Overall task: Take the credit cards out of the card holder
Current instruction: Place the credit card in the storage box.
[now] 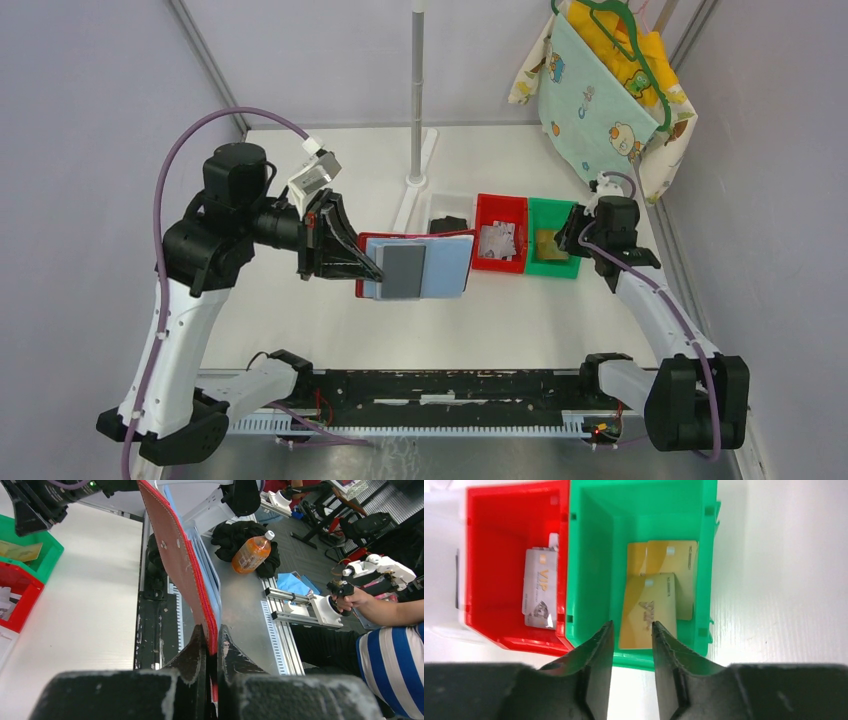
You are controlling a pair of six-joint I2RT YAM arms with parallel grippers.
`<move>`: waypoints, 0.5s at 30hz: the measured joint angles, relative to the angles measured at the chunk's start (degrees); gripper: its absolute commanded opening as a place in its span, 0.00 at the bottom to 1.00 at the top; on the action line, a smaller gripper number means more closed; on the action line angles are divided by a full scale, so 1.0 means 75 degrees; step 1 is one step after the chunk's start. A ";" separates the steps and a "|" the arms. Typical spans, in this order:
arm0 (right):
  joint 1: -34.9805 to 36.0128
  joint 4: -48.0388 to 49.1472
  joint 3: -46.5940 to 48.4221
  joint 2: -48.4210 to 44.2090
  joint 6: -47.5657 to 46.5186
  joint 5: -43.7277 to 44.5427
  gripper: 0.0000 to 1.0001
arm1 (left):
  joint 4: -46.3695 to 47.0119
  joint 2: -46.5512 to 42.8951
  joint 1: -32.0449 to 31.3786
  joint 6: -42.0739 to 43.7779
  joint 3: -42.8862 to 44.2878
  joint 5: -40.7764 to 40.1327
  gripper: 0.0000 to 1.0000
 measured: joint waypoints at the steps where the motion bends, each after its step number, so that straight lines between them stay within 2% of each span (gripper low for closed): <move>1: 0.0000 -0.0041 0.0099 0.0000 -0.0003 0.0006 0.46 | 0.0000 0.0003 0.0000 0.0003 -0.0029 0.0006 0.02; 10: 0.0140 -0.0251 0.1067 -0.0542 -0.0058 -0.0038 0.60 | -0.0166 0.0052 0.0000 0.0184 -0.0064 -0.0434 0.02; 13: 0.0458 -0.0210 0.1419 -0.0930 0.0105 -0.0364 0.84 | -0.0589 0.0256 0.0000 0.0688 0.0023 -0.0729 0.02; 15: 0.0930 0.0131 0.1550 -0.1221 0.0361 -0.0976 0.98 | -0.0845 0.0458 0.0000 0.0994 0.0044 -0.0912 0.02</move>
